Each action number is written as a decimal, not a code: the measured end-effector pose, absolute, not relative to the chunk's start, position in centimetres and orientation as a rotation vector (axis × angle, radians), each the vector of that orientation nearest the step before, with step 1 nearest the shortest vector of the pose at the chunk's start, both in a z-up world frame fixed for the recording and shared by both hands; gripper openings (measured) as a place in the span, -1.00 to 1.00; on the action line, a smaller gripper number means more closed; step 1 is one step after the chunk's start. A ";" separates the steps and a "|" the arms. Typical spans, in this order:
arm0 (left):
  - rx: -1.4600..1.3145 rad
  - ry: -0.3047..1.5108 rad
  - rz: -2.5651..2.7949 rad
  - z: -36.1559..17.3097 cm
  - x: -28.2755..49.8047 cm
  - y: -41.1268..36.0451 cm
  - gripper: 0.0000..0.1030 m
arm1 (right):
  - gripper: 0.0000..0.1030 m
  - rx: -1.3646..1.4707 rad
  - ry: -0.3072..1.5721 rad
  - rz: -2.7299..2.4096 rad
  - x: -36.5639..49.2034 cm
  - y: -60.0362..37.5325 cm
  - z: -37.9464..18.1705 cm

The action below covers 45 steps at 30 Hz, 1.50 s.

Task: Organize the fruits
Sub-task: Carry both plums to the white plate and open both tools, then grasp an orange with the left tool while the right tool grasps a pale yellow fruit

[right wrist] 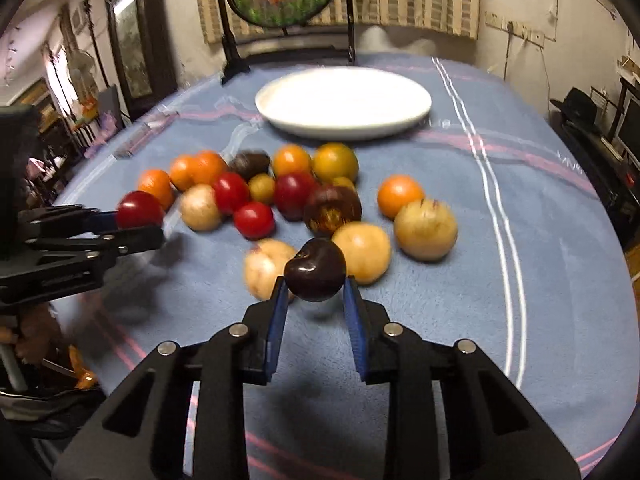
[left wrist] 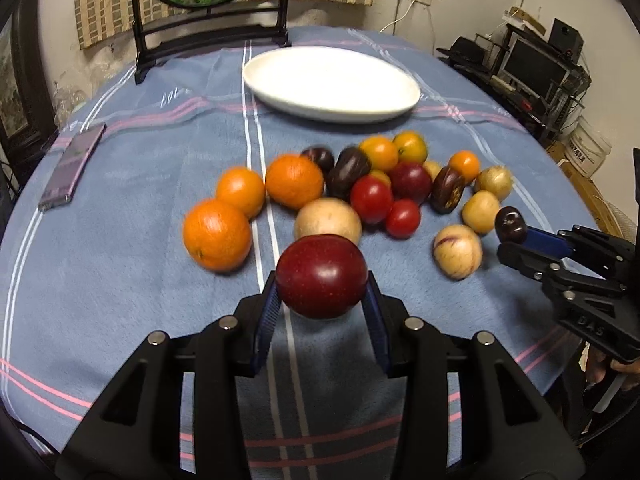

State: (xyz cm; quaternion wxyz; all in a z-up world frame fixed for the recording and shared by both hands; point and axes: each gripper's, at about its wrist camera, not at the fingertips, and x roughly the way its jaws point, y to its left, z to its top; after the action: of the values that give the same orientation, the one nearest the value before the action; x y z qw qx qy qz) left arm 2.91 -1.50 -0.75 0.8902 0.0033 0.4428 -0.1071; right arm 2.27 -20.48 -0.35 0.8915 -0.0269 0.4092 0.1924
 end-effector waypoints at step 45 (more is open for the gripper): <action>0.082 0.862 -0.111 4.3 14.6 -0.9 0.71 | 0.18 0.019 0.858 0.322 10.8 -22.0 2.6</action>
State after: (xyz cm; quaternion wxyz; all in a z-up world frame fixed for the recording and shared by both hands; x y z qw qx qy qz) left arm 14.57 -0.88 4.34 0.9063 0.0395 0.4173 -0.0537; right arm 10.83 -22.01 2.58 0.8968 0.0092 0.4141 0.1553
